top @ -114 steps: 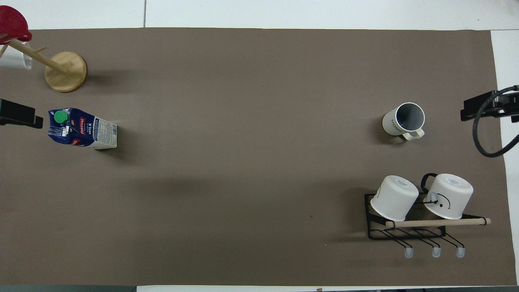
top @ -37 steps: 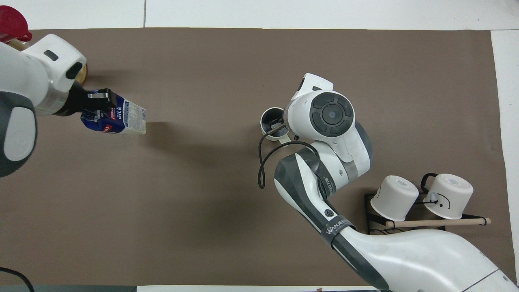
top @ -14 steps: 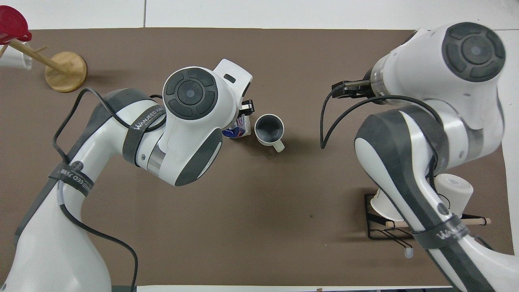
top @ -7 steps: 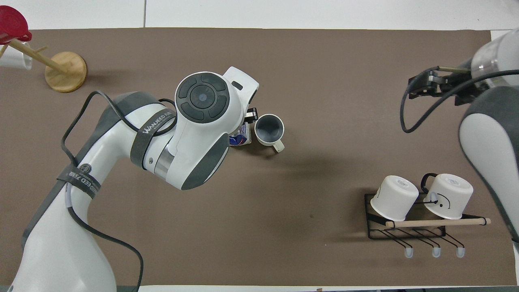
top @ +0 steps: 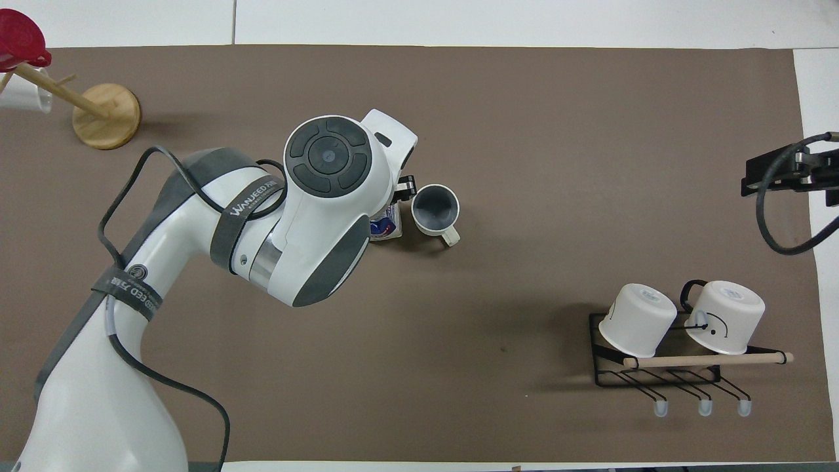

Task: Place cup and milk on table
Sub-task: 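Set the carton beside the mug and open the left gripper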

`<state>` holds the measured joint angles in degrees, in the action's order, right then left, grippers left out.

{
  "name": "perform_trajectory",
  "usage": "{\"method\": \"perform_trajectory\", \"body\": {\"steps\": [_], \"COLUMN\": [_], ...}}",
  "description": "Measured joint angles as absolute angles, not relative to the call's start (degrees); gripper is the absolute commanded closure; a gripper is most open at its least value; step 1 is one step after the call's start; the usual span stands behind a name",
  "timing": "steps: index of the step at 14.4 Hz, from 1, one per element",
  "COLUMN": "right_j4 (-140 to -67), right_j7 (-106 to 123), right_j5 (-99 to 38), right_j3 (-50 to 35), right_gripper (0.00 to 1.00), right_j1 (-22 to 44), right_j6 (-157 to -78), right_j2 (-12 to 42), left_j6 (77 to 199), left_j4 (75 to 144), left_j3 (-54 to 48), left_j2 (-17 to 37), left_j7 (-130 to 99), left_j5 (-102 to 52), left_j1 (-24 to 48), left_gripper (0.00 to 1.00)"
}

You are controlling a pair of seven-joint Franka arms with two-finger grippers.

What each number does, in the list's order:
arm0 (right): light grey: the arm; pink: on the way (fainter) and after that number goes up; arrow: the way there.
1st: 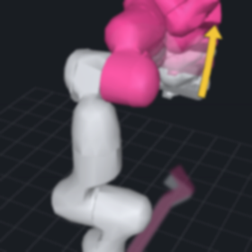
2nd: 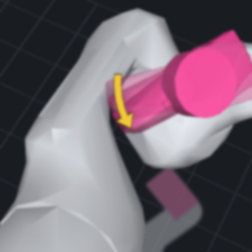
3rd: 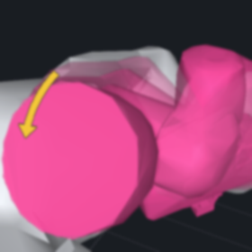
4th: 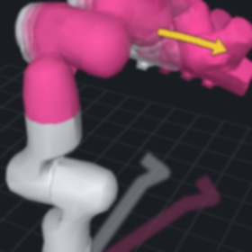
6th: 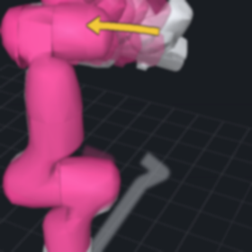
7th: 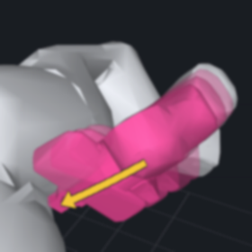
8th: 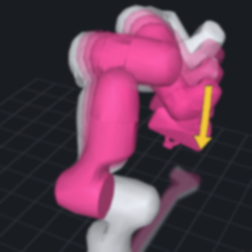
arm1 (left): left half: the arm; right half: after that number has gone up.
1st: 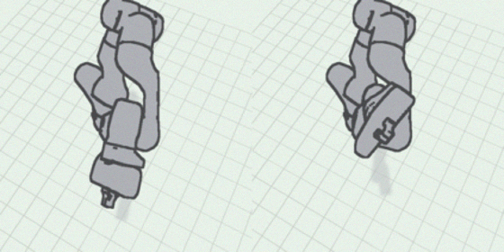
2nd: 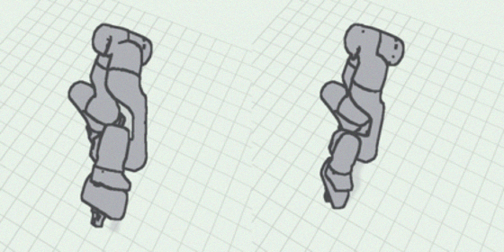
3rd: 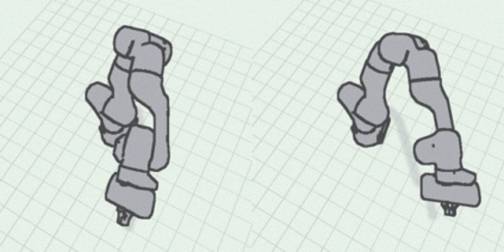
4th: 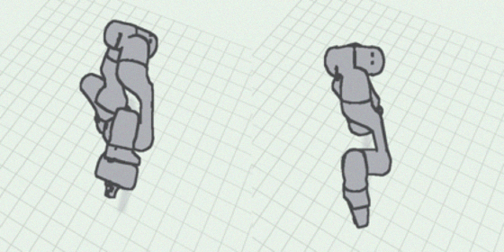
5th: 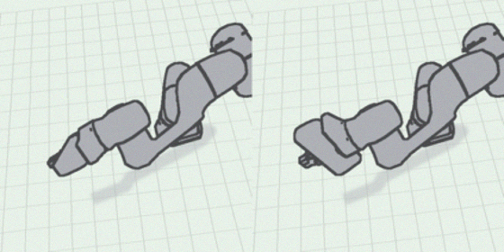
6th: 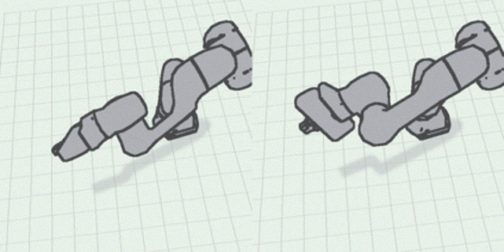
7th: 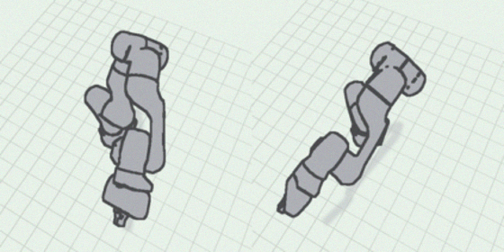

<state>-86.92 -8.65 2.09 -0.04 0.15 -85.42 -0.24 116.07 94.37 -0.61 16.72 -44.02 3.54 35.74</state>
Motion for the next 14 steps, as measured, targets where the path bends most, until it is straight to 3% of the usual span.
{"method": "perform_trajectory", "body": {"steps": [8,14], "right_j4": [-87.1,-87.0], "right_j7": [-4.8,-1.5], "right_j5": [2.1,2.0], "right_j3": [-0.3,-0.2], "right_gripper": [0.00,0.00], "right_j1": [0.1,-0.4], "right_j6": [-85.4,-85.4], "right_j2": [0.4,0.4], "left_j6": [116.0,109.2], "left_j4": [93.9,93.8], "left_j3": [0.3,0.7], "left_j2": [13.5,8.1], "left_j7": [-44.0,-33.7], "left_j5": [3.7,3.4], "left_j1": [35.2,27.2], "left_gripper": [0.00,0.00]}}
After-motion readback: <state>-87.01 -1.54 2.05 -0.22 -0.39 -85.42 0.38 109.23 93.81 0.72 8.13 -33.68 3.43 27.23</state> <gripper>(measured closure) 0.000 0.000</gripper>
